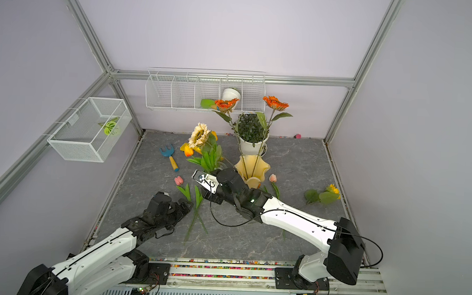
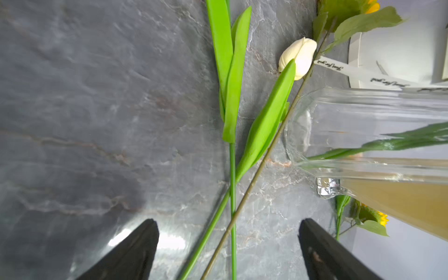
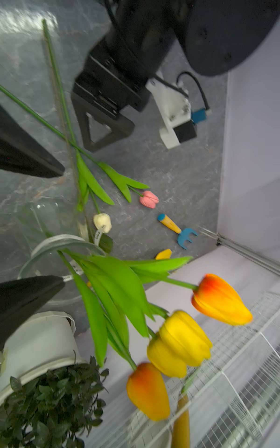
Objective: Arrange the flowers in different vases according to their variety
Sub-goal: Pick up the flower at the center of the board.
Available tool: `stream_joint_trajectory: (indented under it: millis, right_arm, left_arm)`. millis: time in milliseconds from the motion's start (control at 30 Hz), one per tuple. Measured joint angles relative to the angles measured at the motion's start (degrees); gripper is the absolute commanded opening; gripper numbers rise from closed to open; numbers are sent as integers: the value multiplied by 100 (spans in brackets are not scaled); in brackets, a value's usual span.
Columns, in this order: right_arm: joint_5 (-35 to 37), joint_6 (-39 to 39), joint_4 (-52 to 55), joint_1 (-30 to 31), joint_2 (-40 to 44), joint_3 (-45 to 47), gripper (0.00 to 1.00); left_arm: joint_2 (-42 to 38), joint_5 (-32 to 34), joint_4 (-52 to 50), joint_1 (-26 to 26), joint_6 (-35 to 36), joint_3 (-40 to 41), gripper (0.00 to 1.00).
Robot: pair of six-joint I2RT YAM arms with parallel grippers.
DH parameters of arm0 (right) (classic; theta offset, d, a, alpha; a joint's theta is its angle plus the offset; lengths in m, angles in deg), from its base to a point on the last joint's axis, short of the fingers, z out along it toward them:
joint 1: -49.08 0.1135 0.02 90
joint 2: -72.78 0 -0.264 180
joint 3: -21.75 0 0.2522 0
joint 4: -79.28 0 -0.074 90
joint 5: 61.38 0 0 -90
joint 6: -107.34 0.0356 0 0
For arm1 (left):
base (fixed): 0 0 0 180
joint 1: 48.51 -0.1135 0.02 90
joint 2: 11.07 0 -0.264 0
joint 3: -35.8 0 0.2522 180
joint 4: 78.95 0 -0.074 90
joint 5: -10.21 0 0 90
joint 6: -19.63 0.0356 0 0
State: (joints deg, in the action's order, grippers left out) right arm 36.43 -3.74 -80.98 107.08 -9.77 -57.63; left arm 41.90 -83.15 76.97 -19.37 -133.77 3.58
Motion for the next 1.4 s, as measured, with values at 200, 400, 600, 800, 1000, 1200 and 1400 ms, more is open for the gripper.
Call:
stream_joint_trajectory:
  millis: [200, 400, 600, 800, 1000, 1200, 1400]
  right_arm:
    - [-42, -4, 673, 127, 111, 35, 51]
    - [-59, 205, 918, 173, 494, 313, 43]
    - [-35, 522, 931, 205, 896, 758, 31]
    - [105, 710, 942, 210, 1263, 1045, 24]
    - [332, 822, 949, 210, 1526, 1274, 18]
    - [531, 859, 949, 210, 1652, 1384, 13]
    - [673, 918, 949, 214, 1670, 1482, 11]
  left_arm:
    - [874, -13, 393, -188, 50, -240, 82]
    - [1923, -13, 341, -221, 321, -1027, 72]
    - [2505, -76, 402, -221, 444, -1241, 64]
    - [2813, -264, 542, -227, 439, -1397, 51]
    - [2938, -306, 402, -243, 428, -1515, 45]
    - [2739, -262, 46, -243, 341, -1438, 30]
    - [2614, -208, -114, -243, 289, -1325, 24]
